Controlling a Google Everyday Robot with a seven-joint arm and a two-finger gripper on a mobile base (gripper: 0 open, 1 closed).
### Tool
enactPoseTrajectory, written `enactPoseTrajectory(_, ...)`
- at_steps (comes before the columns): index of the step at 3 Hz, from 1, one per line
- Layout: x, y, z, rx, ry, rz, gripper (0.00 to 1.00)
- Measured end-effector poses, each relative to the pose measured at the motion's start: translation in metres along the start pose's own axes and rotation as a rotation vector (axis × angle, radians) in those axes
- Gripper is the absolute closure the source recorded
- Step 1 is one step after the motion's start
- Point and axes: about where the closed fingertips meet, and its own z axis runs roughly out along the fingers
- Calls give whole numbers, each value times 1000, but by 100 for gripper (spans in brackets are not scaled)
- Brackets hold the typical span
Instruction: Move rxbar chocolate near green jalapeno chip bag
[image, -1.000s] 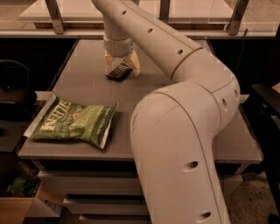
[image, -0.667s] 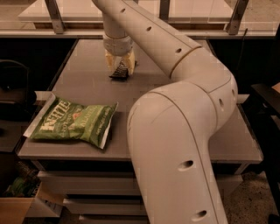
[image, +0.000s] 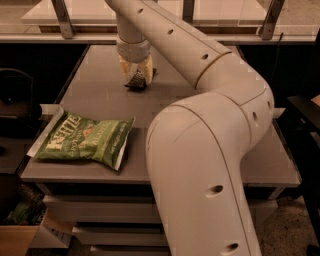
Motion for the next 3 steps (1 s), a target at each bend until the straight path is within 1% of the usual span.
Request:
enactPoseTrajectory(1,0,-5,-16,19,35,-18,100)
enactPoseTrajectory(2,-8,-9,-37,28,53,-47,100)
enactPoseTrajectory(3,-22,-13,-58,46,46,-86,100)
